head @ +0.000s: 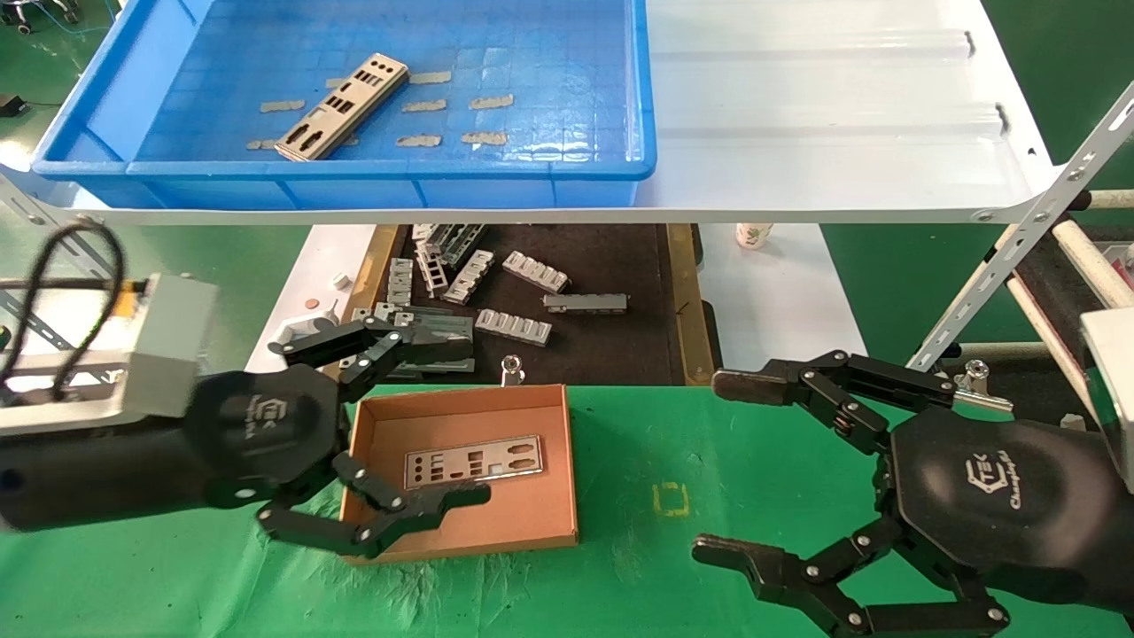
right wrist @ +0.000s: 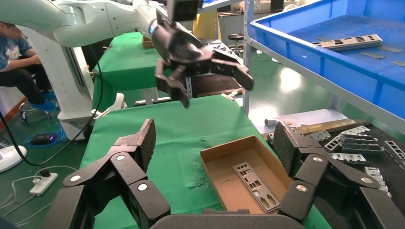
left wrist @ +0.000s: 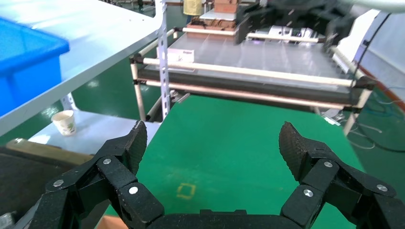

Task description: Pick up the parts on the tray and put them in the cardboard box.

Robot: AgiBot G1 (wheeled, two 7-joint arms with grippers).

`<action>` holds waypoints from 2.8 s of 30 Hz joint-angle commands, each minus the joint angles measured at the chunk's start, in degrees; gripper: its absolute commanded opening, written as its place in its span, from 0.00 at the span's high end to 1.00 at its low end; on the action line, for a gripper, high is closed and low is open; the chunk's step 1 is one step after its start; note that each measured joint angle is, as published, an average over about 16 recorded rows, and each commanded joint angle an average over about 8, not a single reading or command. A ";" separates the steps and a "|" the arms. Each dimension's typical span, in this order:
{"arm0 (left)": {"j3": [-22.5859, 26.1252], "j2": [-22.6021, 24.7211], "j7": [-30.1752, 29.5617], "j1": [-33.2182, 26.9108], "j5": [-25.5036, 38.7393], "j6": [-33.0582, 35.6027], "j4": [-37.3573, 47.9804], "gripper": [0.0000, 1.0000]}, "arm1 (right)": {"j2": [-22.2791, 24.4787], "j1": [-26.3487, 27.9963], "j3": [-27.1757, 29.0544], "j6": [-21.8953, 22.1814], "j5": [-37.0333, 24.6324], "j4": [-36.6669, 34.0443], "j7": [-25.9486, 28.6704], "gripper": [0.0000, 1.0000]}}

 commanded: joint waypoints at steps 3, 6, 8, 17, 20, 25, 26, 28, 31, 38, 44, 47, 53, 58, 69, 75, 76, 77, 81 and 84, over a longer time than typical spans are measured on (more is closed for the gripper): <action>-2.30 -1.78 -2.67 2.09 -1.43 0.21 -4.26 0.00 | 0.00 0.00 0.00 0.00 0.00 0.00 0.00 0.00; -4.02 -3.12 -4.68 3.65 -2.50 0.36 -7.46 0.00 | 0.00 0.00 0.00 0.00 0.00 0.00 0.00 0.00; -5.16 -4.00 -6.01 4.69 -3.20 0.47 -9.58 0.00 | 0.00 0.00 0.00 0.00 0.00 0.00 0.00 0.00; -8.09 -6.28 -9.07 7.36 -5.14 0.80 -15.07 0.00 | 0.00 -0.02 0.01 0.01 0.00 -0.01 0.00 0.00; -8.06 -6.25 -8.94 7.33 -5.16 0.79 -14.93 0.00 | 0.00 -0.02 0.01 0.01 0.00 -0.01 0.00 0.00; -7.74 -5.99 -8.69 7.03 -4.93 0.75 -14.30 0.00 | 0.00 -0.02 0.01 0.01 0.00 -0.01 0.00 0.00; -7.69 -5.95 -8.65 6.98 -4.88 0.74 -14.19 0.00 | 0.00 -0.02 0.01 0.01 0.00 -0.01 0.00 0.00; -7.59 -5.87 -8.58 6.89 -4.80 0.72 -14.01 0.00 | 0.00 -0.02 0.01 0.01 0.00 -0.01 0.00 0.00; -7.47 -5.77 -8.49 6.78 -4.70 0.70 -13.79 0.00 | 0.00 -0.02 0.01 0.01 0.00 -0.01 0.00 0.00; -7.28 -5.63 -8.35 6.61 -4.53 0.67 -13.44 0.00 | 0.00 -0.02 0.01 0.01 0.00 -0.01 0.00 0.00; -7.18 -5.56 -8.28 6.52 -4.47 0.64 -13.27 0.00 | 0.00 -0.02 0.01 0.01 0.00 -0.01 0.00 0.00; -7.15 -5.54 -8.26 6.49 -4.45 0.63 -13.22 0.00 | 0.00 -0.02 0.01 0.01 0.00 -0.01 0.00 0.00; -7.11 -5.51 -8.23 6.46 -4.42 0.61 -13.14 0.00 | 0.00 -0.02 0.01 0.01 0.00 -0.01 0.00 0.00; -7.09 -5.50 -8.21 6.45 -4.39 0.61 -13.09 0.00 | 0.00 -0.02 0.01 0.01 0.00 -0.01 0.00 0.00; -7.04 -5.46 -8.18 6.41 -4.36 0.61 -13.05 0.00 | 0.00 -0.02 0.01 0.01 0.00 -0.01 0.00 0.00; -7.02 -5.45 -8.16 6.39 -4.36 0.61 -13.02 0.00 | 0.00 -0.02 0.01 0.01 0.00 -0.01 0.00 0.00; -7.02 -5.45 -8.16 6.39 -4.36 0.61 -13.02 0.00 | 0.00 -0.02 0.01 0.01 0.00 -0.01 0.00 0.00; -7.02 -5.45 -8.16 6.39 -4.35 0.61 -13.01 0.00 | 0.00 -0.02 0.01 0.01 0.00 -0.01 0.00 0.00; -7.01 -5.45 -8.16 6.38 -4.35 0.61 -13.00 0.00 | 0.00 -0.02 0.01 0.01 0.00 -0.01 0.00 0.00; -7.01 -5.45 -8.16 6.38 -4.35 0.61 -13.00 0.00 | 0.00 -0.02 0.01 0.01 0.00 -0.01 0.00 0.00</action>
